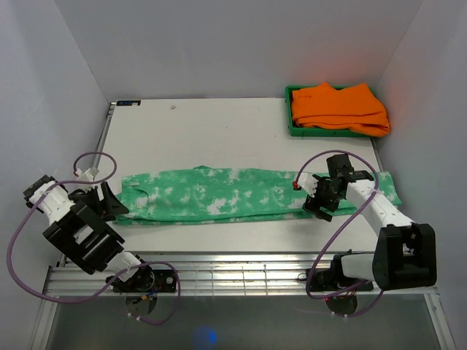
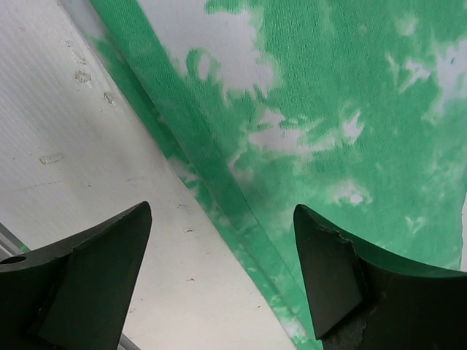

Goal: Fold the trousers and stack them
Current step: Fold the trousers

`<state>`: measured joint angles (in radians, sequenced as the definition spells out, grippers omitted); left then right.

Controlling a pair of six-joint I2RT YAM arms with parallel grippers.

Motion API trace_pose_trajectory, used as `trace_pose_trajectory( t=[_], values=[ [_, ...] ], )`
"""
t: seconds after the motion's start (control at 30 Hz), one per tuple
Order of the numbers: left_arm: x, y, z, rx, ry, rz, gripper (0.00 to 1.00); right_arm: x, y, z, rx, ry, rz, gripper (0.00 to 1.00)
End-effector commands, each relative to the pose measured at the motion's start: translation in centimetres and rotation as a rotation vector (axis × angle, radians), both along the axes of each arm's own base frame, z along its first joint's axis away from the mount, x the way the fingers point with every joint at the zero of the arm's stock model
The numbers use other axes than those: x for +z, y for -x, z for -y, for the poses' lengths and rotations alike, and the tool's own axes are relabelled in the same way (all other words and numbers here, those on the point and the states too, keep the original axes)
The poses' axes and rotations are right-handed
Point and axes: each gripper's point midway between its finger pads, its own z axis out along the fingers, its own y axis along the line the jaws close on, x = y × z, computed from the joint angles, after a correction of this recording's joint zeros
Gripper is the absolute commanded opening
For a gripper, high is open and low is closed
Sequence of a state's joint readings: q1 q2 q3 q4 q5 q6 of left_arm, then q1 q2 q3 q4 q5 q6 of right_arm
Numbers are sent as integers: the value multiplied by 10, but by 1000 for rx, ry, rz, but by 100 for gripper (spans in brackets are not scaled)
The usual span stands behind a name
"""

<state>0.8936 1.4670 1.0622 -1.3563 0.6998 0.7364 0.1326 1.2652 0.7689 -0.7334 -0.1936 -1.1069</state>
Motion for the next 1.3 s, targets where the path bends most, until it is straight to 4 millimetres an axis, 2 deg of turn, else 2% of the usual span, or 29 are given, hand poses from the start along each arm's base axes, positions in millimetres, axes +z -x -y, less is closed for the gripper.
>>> trace_pose_trajectory(
  t=[0.0, 0.07, 0.13, 0.2, 0.3, 0.37, 0.4, 0.43, 0.47, 0.5, 0.57, 0.63, 0.67, 0.73, 0.77, 0.8, 0.83, 0.9, 0.93, 0.97, 1.03, 1.07, 1.1, 1.13, 1.17, 1.2, 1.23, 1.27],
  values=[
    [9, -15, 30, -91, 70, 70, 76, -12, -10, -14, 30, -51, 7, 84],
    [2, -26, 32, -85, 84, 54, 73, -14, -20, -16, 22, -49, 3, 84],
    [-8, -42, 31, -86, 95, 18, 65, -23, -29, -19, -2, -43, -22, 84],
    [-14, -61, 25, -62, 85, 6, 58, -22, -45, -21, -42, -45, -11, 83],
    [-37, -87, 24, -52, 104, -45, 39, -42, -52, -16, -92, -1, -81, 81],
    [-44, -106, 23, -26, 116, -64, 34, -50, -55, -9, -114, 45, -97, 78],
    [-55, -114, 21, -17, 121, -87, 31, -54, -54, -6, -119, 60, -106, 77],
    [-56, -132, 13, -17, 91, -50, 30, -60, -55, -2, -132, 83, -112, 77],
    [-58, -143, 15, -23, 84, -48, 27, -64, -54, 1, -147, 92, -116, 76],
    [-66, -152, 16, -5, 98, -73, 27, -65, -55, 2, -157, 97, -116, 75],
    [-63, -184, 15, -20, 69, -24, 26, -68, -58, 9, -197, 119, -119, 75],
    [-71, -206, 19, -5, 81, -26, 25, -68, -65, 16, -227, 131, -110, 75],
    [-63, -223, 22, -19, 74, 10, 25, -68, -68, 18, -238, 135, -109, 75],
    [-57, -237, 27, -50, 80, 39, 27, -66, -70, 22, -248, 148, -106, 74],
    [-47, -244, 31, -88, 74, 80, 30, -62, -73, 21, -246, 142, -96, 74],
    [-29, -254, 27, -125, 45, 151, 42, -59, -70, 21, -235, 136, -107, 74],
    [-20, -253, 25, -202, 2, 212, 51, -52, -70, 15, -225, 105, -101, 74],
    [19, -256, 23, -328, -79, 356, 69, -39, -68, 6, -198, 60, -114, 74],
    [27, -247, 22, -438, -133, 407, 82, -29, -69, 0, -185, 23, -99, 74],
    [46, -245, 19, -490, -197, 467, 86, -23, -70, -6, -161, -7, -99, 74],
    [67, -240, 13, -586, -301, 546, 87, -5, -72, -17, -120, -57, -76, 75],
    [70, -239, 7, -698, -395, 618, 86, 1, -72, -23, -97, -78, -74, 75],
    [83, -232, 6, -766, -470, 665, 84, 13, -77, -31, -74, -98, -50, 75],
    [74, -218, 9, -836, -480, 664, 82, 18, -73, -39, -54, -121, -67, 75],
    [71, -212, 6, -985, -563, 733, 78, 22, -72, -45, -35, -133, -67, 75],
    [75, -201, 7, -1061, -615, 758, 77, 28, -72, -57, 4, -142, -55, 75],
    [56, -182, 7, -1132, -608, 709, 76, 30, -70, -65, 25, -145, -54, 75],
    [51, -175, 6, -1184, -626, 708, 75, 31, -68, -72, 41, -145, -51, 75]
  ],
)
